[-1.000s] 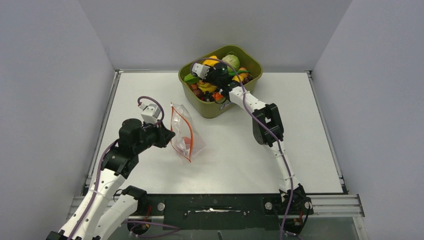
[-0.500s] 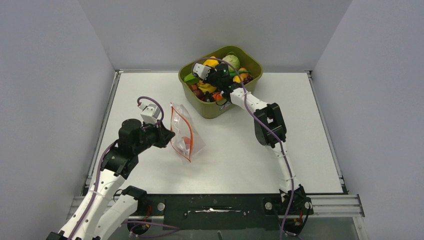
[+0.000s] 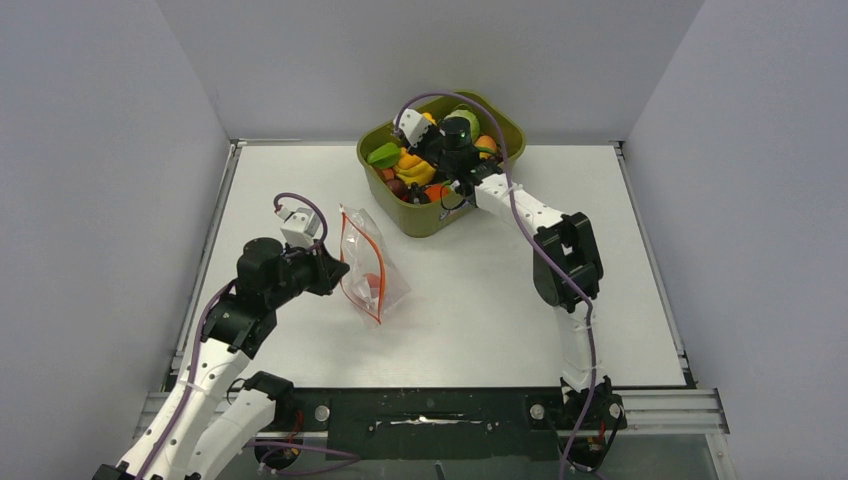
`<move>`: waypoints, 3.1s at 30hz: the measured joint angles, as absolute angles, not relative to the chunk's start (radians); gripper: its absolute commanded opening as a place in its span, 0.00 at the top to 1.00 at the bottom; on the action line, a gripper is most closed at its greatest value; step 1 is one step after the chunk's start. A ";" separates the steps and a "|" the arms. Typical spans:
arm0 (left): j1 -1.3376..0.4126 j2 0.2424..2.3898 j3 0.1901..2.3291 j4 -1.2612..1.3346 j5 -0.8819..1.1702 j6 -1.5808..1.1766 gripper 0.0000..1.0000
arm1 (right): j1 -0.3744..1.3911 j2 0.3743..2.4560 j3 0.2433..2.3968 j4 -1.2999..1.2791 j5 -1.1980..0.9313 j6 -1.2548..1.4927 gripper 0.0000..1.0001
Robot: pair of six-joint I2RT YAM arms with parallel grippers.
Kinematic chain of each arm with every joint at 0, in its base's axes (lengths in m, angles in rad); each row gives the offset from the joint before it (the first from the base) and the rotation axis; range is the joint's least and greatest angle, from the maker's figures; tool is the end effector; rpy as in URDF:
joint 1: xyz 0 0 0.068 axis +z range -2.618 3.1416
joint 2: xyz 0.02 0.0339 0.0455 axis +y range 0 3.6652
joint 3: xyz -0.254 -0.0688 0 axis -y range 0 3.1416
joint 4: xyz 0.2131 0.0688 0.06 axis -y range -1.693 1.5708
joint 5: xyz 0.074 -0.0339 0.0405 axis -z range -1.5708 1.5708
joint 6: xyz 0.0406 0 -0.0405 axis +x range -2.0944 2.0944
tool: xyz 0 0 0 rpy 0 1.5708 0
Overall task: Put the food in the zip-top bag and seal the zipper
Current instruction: Pick up the fake vegetable from the bin, then place the fake vegetable in the zipper food storage bag.
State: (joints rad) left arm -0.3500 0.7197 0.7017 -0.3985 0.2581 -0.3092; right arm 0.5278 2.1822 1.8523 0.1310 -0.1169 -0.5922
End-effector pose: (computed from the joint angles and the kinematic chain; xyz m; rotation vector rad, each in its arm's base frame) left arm 0.1343 -0.0600 0.2913 0.2129 2.0262 -0.6771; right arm 0.4286 0.2554 0.2866 -1.0101 1.4519 0.0568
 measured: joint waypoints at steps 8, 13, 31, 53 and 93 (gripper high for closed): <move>-0.350 0.716 0.701 -0.398 0.255 -0.310 1.00 | 0.566 1.995 1.708 0.175 -0.113 -0.507 0.82; -0.350 0.717 0.701 -0.398 0.254 -0.310 1.00 | 0.594 1.881 1.626 0.204 -0.114 -0.468 0.82; -0.350 0.732 0.710 -0.398 0.252 -0.465 1.00 | 0.821 1.493 1.271 0.307 -0.096 -0.284 0.83; -0.350 0.811 0.751 -0.304 0.327 -0.714 1.00 | 0.971 1.234 0.991 0.782 -0.191 0.154 0.82; -0.350 0.822 0.728 -0.234 0.342 -0.731 1.00 | 0.992 1.348 0.899 1.021 0.067 0.419 0.82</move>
State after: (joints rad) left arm -0.3500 0.8223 0.7284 -0.2337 0.3420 -0.7307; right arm 0.9920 1.3483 0.8989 1.0206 0.0669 0.4191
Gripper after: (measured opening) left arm 0.014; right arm 0.243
